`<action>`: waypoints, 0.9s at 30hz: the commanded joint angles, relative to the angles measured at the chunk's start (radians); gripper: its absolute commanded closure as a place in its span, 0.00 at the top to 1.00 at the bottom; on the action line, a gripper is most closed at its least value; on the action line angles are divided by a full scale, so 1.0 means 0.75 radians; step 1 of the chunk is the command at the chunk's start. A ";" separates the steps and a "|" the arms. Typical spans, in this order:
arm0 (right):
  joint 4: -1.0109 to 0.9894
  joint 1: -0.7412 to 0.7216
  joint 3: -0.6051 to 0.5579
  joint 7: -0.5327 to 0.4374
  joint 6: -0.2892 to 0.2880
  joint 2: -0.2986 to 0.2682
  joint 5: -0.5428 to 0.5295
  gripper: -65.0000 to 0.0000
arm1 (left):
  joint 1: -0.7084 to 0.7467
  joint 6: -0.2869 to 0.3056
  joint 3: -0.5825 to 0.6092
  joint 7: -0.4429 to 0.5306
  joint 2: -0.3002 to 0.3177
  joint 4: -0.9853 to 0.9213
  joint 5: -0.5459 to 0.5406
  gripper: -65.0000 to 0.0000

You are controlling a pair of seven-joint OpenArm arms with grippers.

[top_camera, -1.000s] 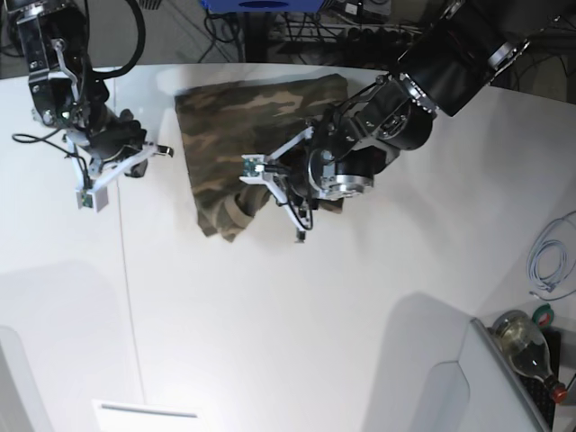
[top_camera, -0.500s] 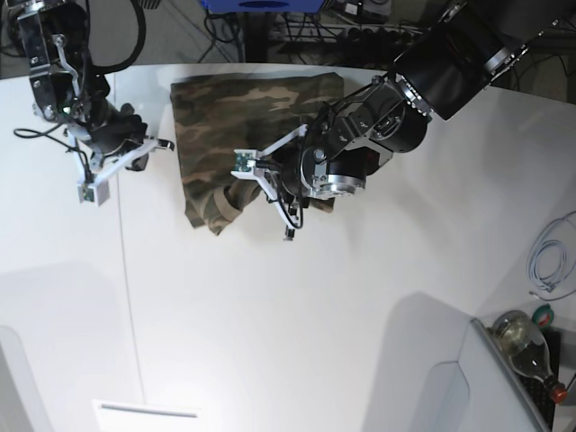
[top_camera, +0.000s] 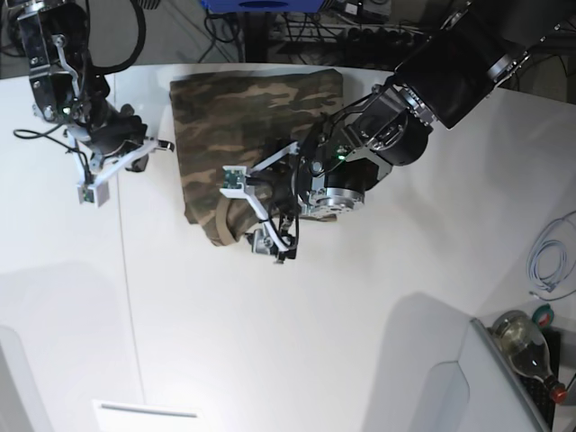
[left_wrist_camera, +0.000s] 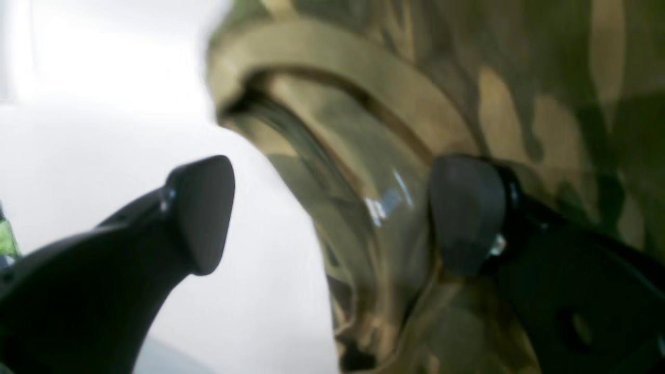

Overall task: Layout the t-shirt on the table in an organized manner, then fold the t-shirt properly
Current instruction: 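Drag the collar with the left gripper to tuck it under the shirt, then release the collar and raise the left gripper away from the shirt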

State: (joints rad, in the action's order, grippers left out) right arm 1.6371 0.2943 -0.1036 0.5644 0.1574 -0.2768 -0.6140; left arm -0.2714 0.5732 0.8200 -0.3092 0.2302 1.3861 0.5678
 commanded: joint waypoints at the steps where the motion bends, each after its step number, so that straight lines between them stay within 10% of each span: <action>1: 0.026 -0.011 0.008 -0.025 -0.004 -0.010 -0.005 0.01 | -0.026 -0.016 -0.008 0.008 0.001 0.056 -0.003 0.87; 10: 0.105 0.040 0.008 -0.025 -0.004 -0.010 0.003 0.01 | 0.181 -0.016 -0.290 -0.162 0.087 0.536 -0.015 0.81; 16: 0.300 0.153 0.000 -0.023 -0.002 -0.021 0.005 0.01 | 0.567 -0.016 -0.661 -0.162 0.091 0.663 -0.015 0.00; 21: 0.298 0.147 -0.006 -0.027 -0.002 -0.010 0.005 0.02 | 0.782 -0.023 -0.980 -0.162 0.083 0.637 -0.124 0.00; 27: 0.204 -0.068 -0.018 -0.035 -0.004 -0.008 0.005 0.03 | 0.860 -0.023 -1.393 -0.158 0.093 0.373 -0.646 0.00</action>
State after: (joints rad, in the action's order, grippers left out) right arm 1.7687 0.2447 -0.1207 0.5602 0.1581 -0.2752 -0.6075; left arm 0.3782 0.5579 -0.2272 -0.4549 0.2943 1.6398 0.0841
